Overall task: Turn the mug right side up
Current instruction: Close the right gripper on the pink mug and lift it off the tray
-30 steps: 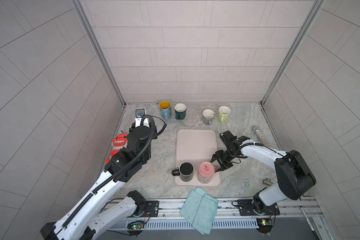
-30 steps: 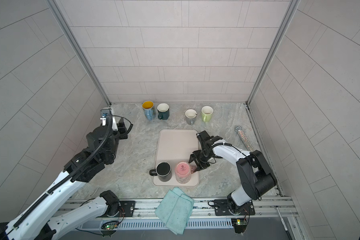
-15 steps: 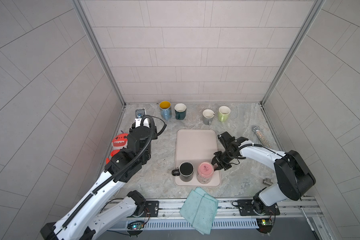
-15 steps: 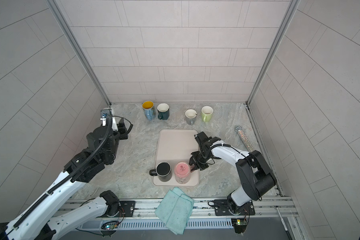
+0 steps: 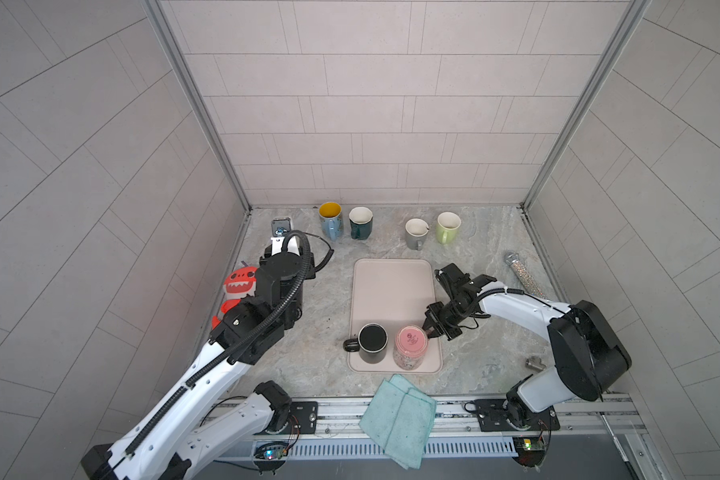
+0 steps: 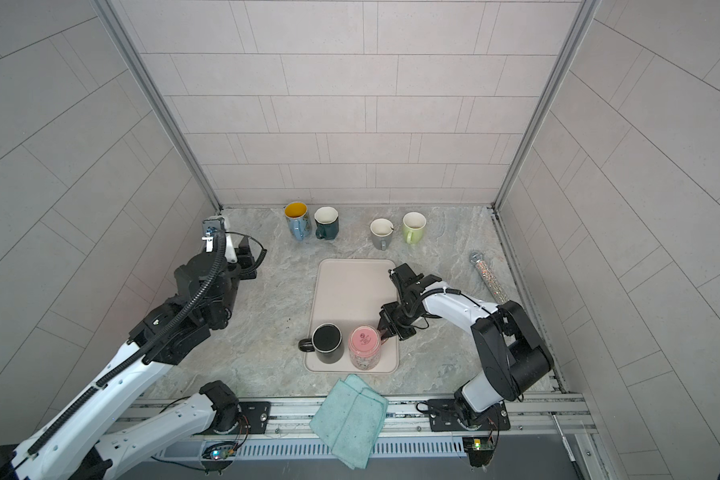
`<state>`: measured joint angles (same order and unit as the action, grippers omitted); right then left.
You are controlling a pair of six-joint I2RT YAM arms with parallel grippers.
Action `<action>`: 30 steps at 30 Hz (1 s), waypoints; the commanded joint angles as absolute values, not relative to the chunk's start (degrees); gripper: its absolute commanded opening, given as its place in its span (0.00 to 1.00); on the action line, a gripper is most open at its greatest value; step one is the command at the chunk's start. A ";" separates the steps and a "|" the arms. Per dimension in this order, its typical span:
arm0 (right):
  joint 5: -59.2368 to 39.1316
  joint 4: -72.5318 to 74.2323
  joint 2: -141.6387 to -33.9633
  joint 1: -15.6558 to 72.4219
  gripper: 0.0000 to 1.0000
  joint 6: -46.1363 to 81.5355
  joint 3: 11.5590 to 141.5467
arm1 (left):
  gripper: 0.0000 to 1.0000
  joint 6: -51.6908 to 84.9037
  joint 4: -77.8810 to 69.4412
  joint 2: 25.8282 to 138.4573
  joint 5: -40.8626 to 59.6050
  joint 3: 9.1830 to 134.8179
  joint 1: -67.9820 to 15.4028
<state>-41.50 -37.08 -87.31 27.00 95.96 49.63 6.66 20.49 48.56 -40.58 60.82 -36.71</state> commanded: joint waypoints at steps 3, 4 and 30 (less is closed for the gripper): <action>-36.35 -37.00 -85.47 25.64 0.00 94.88 52.44 | 0.45 7.24 20.92 48.84 -40.45 60.45 -36.29; -35.75 -37.00 -85.13 25.31 0.00 93.83 53.25 | 0.45 7.28 20.93 48.97 -40.28 60.53 -36.32; -31.30 -24.79 -83.17 24.51 0.00 77.38 56.26 | 0.43 8.40 24.35 54.29 -37.15 65.86 -36.30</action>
